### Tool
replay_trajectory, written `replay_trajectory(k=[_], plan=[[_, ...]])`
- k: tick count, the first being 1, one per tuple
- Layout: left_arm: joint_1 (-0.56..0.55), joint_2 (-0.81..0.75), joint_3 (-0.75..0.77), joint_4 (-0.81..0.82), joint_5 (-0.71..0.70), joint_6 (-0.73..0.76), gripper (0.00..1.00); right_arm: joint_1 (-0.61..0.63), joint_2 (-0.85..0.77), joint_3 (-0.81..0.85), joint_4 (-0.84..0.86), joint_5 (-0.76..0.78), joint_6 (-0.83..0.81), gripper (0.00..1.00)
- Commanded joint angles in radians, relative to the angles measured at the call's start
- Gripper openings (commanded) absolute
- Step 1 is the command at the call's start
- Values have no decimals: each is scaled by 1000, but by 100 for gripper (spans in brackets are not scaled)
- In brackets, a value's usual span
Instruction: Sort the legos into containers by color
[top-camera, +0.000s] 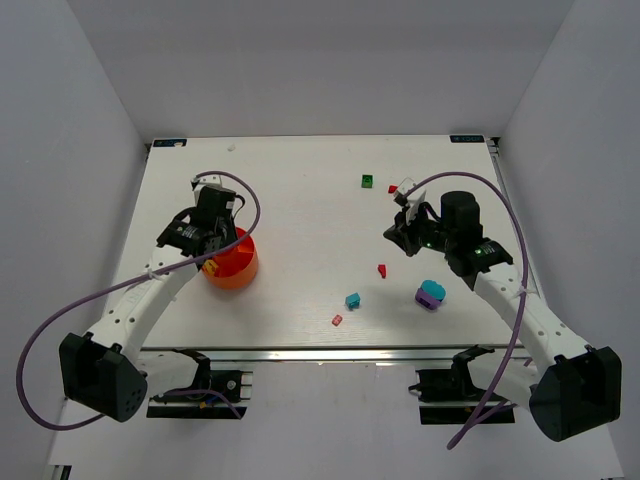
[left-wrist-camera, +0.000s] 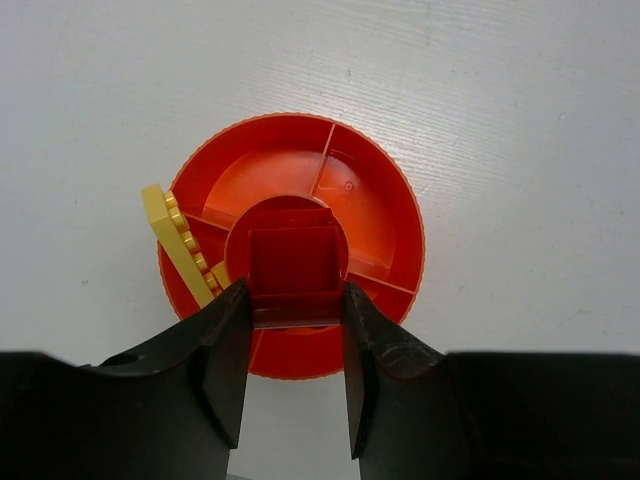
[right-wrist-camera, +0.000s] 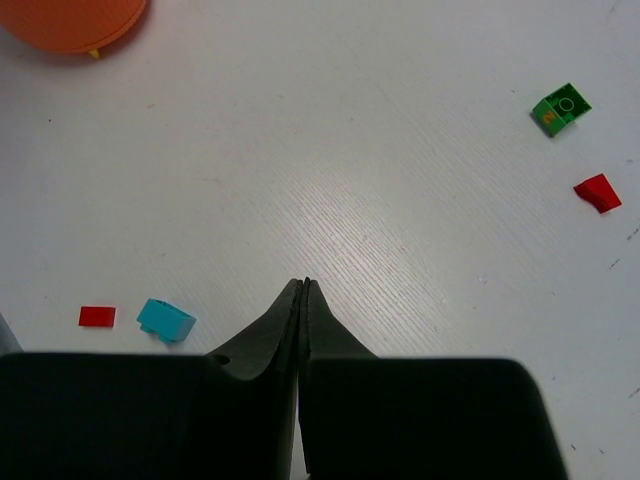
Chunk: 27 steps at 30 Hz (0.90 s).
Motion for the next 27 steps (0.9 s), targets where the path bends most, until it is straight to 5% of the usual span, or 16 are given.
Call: replay_trajectory(k=[1,3,6,7,8,12,17,20,21,23,24,27], plan=[[15,-17,-18,-15,6,6,5,-13,-16,-7,22,-32,13,0],[24,-12,-18,-18,9,6,9,-16,-15,-5,22,-39,13,0],[24,-5,-23,-15,20,6,31,-24,-13,-7,22,-47,11,1],[24,-8,-24,-13,26,7,48,-24,-9,-8,22,-49,8,5],[33,-9,-24,-12,28,7,54,-27,-9,-8,20,-52,5,9],[34,-17,-6,-7,45,14,66,-32,1,-2,0,-101,-25,42],[34,-28,74,-18,83,37,67,-35,11,0,-55,-197,-145,63],[34,-48,113,-1,167,61,49,-35,5,-16,-43,-220,-165,64],[34,-73,115,35,211,75,22,-36,8,-17,-26,-182,-150,58],[24,-94,108,81,322,118,4,-35,28,-7,21,-109,-69,44],[24,-97,100,130,470,127,0,-35,42,6,28,-20,-41,24],[10,-71,43,245,801,161,0,-36,129,67,37,115,28,8]])
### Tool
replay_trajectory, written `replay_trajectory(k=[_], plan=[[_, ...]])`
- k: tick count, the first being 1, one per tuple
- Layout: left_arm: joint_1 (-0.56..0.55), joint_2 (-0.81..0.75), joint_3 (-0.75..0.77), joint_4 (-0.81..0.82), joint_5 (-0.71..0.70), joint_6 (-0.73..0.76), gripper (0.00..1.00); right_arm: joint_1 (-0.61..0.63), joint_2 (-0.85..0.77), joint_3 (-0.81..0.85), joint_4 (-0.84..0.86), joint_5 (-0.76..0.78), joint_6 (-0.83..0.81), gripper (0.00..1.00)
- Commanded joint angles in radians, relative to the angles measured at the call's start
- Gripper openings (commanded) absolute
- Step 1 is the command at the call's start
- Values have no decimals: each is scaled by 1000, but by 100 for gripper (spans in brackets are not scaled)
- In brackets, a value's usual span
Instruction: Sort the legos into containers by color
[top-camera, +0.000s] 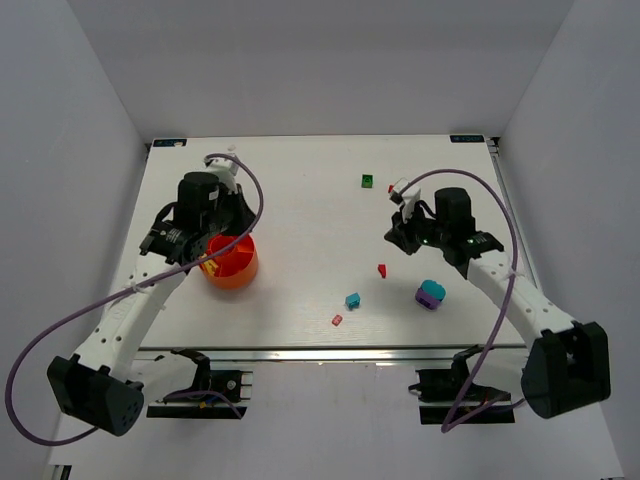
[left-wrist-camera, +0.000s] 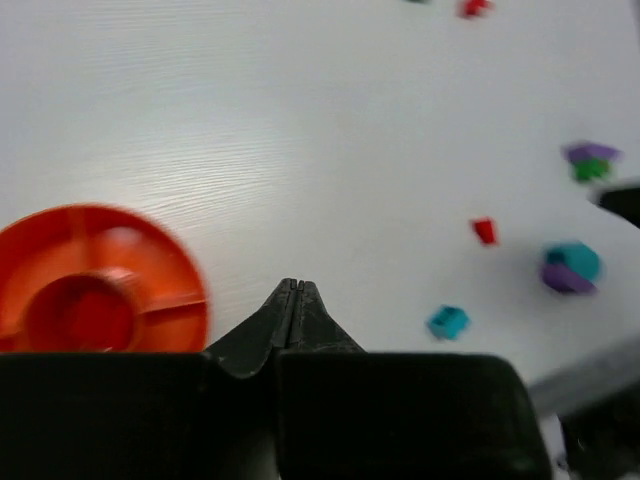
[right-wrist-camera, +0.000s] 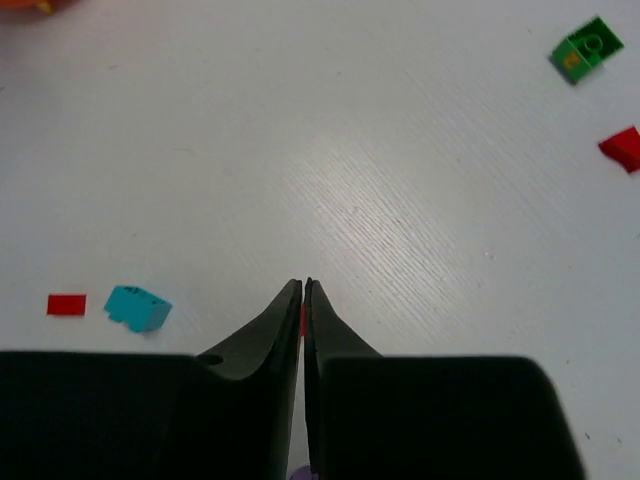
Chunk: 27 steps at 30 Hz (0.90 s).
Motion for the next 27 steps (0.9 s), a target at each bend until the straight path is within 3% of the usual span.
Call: replay_trajectory(k=[1,3,5,6,7,9,11,14,22,27], plan=[[-14,29,-53,184,480,56,11,-9,122,93,35,181,89,9],[-24,65,-113,283,632,50,30,-9,190,175,-19,220,103,31],[-34,106,-142,339,740,41,62,-17,278,232,-57,226,94,48],[-34,111,-168,384,757,41,67,-18,302,255,-84,238,89,57],[-46,114,-176,401,764,42,70,-20,346,303,-100,241,71,60],[-56,123,-185,412,772,53,72,-29,403,346,-141,200,40,60],[-79,137,-188,401,761,64,72,-29,446,423,-300,148,-31,58],[-122,154,-217,392,719,47,71,-26,517,441,-456,105,-49,47],[-258,88,-338,392,498,-37,69,-2,528,305,-401,111,24,45],[-365,112,-375,392,337,-95,66,-8,497,285,-321,114,76,52]])
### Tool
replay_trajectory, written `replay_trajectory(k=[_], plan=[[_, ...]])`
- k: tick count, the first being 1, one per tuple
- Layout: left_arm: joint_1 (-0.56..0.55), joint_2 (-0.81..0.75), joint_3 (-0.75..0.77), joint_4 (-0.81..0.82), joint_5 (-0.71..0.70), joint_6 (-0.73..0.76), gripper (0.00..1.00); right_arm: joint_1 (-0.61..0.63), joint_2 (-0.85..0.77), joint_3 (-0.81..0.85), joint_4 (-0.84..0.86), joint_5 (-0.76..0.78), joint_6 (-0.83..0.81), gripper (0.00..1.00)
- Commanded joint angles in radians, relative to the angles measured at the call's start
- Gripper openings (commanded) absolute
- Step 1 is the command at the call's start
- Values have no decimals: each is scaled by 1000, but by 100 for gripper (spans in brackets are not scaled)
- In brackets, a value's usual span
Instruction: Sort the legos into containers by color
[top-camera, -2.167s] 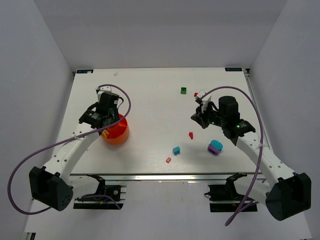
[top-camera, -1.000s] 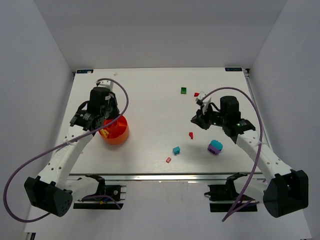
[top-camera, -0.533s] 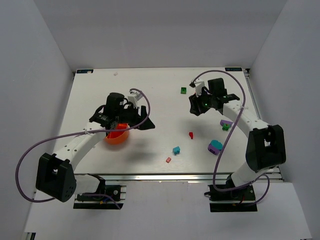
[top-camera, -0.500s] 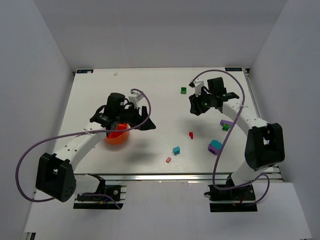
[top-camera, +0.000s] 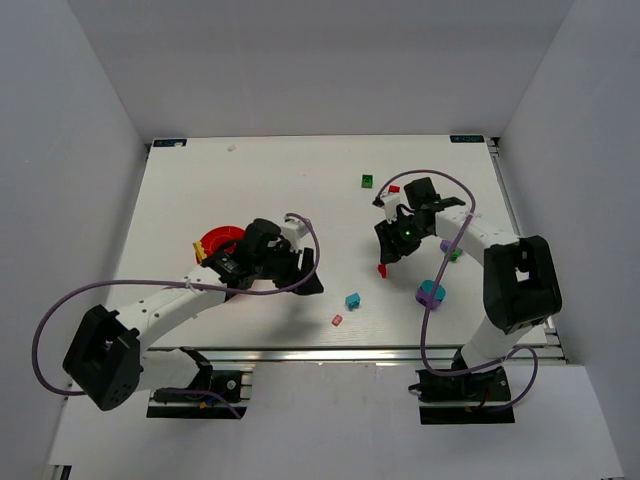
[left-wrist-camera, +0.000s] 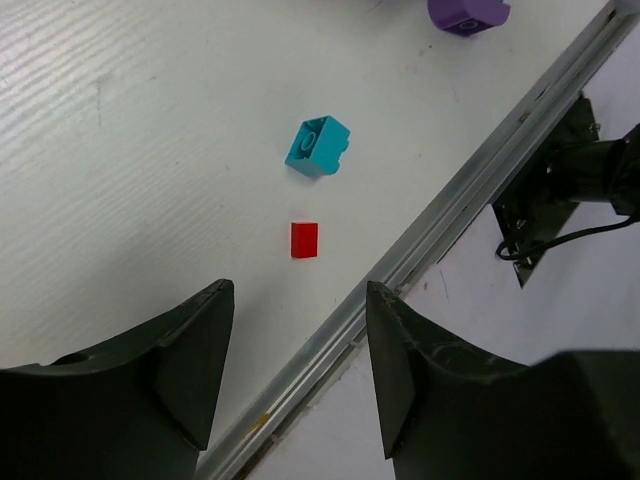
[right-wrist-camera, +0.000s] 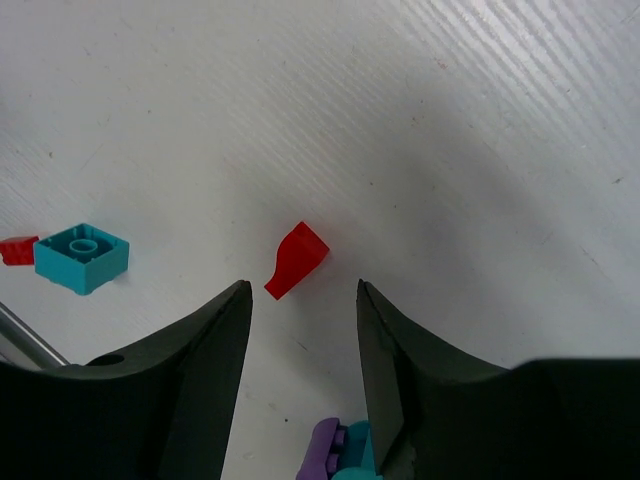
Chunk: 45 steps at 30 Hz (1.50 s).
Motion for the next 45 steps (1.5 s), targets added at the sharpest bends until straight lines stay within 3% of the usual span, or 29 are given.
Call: replay_trajectory(k=[1,6,10,20,31,35,42,45], plan=[[-84,29,-7,18,-152,-58,65,-11,-45,-13,83,-15,54,53],[-271,144,83,-29,-351,-133,63,-40,-103,-26,123,-29,85,57],[-356,209,149,-80,-556,-170,63,-89,-163,-33,147,-75,115,57],[-506,407,275,-132,-727,-230,63,-188,-284,-101,215,-198,137,56],[-571,529,336,-200,-856,-278,57,-250,-352,-138,233,-274,143,56],[-571,563,341,-204,-856,-278,50,-263,-353,-139,233,-293,145,56],[-589,575,344,-224,-879,-284,24,-287,-358,-145,233,-320,146,55],[-589,559,346,-246,-894,-284,19,-292,-358,-147,233,-331,146,54]])
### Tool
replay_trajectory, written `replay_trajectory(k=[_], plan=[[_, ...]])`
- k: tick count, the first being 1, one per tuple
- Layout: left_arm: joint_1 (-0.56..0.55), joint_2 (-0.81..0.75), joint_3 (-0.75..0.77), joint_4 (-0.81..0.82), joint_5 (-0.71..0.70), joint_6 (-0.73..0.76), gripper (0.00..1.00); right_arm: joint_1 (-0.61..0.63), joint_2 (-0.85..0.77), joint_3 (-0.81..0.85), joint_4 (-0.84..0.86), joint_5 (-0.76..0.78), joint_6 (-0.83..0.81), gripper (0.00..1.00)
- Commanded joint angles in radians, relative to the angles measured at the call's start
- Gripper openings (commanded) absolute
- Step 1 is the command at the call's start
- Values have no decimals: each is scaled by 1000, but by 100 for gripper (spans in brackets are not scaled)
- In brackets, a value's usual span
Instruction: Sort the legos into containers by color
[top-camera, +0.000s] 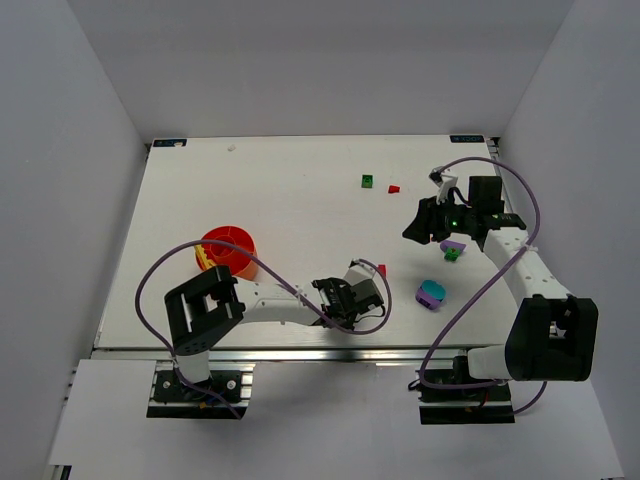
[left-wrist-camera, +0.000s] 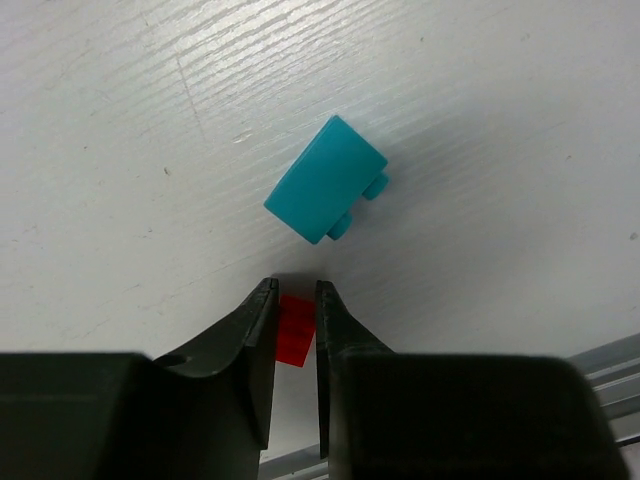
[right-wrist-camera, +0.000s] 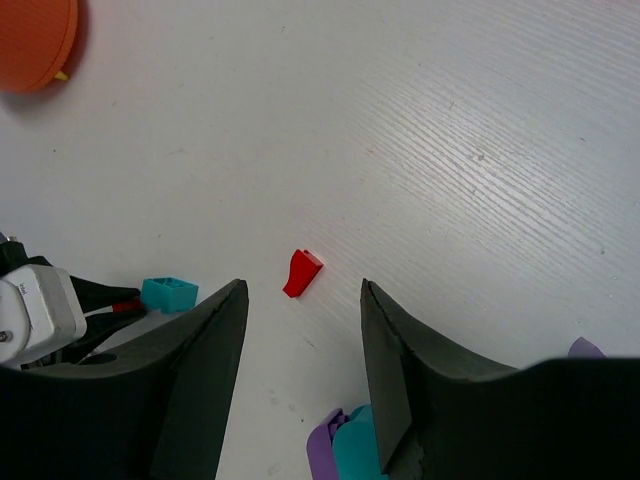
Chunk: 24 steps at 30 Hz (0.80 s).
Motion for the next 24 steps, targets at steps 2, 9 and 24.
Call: replay_trajectory(k=[2,9,24], plan=[[-7,-43,5,-62,-40,-6,12,-10,-27,-4,29,-43,9,54],[13,-188,-38,-69,-83,16,7,-19,-26,-10,27,-55,9,54],[341,-641,-85,-218,-421,112,5,-16,-24,-18,23,-78,3,54]])
